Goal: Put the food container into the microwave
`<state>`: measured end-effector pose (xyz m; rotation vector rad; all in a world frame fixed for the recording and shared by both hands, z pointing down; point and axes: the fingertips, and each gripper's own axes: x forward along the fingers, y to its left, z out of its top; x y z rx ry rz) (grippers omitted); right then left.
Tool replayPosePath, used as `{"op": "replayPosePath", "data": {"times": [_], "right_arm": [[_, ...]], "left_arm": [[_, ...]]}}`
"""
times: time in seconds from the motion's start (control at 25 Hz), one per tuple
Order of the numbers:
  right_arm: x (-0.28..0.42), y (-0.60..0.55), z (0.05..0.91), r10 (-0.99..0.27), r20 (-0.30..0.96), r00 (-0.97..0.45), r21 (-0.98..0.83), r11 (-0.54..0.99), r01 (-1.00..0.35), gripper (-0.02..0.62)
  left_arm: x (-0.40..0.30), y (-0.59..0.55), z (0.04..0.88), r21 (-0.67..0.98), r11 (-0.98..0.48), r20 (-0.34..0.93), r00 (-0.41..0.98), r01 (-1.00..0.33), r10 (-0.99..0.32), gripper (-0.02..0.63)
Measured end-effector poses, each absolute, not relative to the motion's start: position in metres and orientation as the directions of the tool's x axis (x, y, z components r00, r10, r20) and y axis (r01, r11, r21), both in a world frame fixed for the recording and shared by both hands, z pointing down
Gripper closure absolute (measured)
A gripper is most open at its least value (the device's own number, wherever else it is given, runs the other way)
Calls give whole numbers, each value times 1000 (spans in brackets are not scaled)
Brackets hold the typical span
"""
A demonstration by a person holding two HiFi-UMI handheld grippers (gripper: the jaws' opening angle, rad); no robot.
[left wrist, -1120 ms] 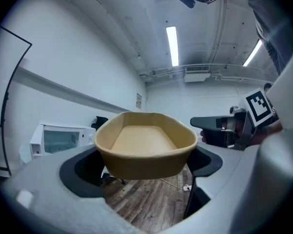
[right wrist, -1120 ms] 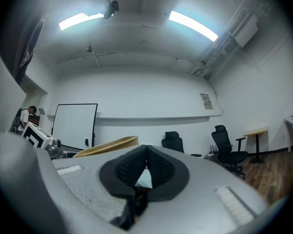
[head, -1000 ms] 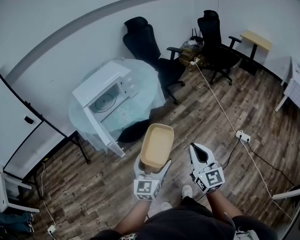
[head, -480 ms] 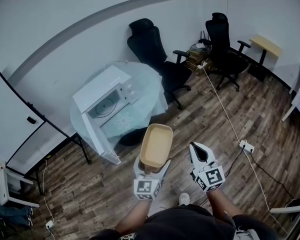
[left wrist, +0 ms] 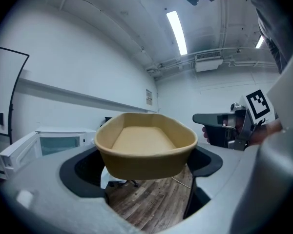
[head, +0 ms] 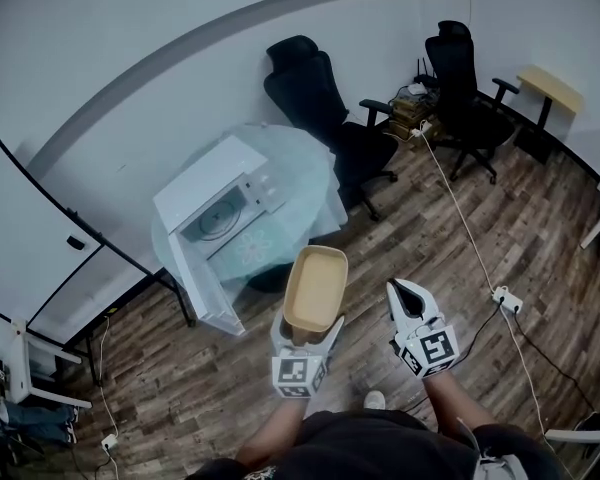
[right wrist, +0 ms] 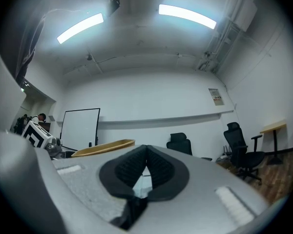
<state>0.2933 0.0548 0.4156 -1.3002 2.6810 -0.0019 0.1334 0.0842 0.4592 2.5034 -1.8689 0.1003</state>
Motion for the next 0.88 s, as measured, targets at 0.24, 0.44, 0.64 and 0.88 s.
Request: {"op": "replayPosePath", "data": {"times": [0.24,0.44,0.64,0.88], "right_arm": [[292,48,423,-769,-131,-625,-85,637,-766,595],[280,35,430,-762,-118,-637,-89,647,-757,595],[254,17,429,-740,-116,-663,-73,672,-737,594],[226,-25,425,-736,-102,-669,-55,676,-735,594]], "left_arm": [[128,80,462,-25,-256,74,254,-966,-964,78],[115,70,469,-6,-238,80,237,-971,-968,78],[95,52,470,8,-219,68,219,-976,-973,78],[70,21,463,19,-221,38,222,-975,-974,78]]}}
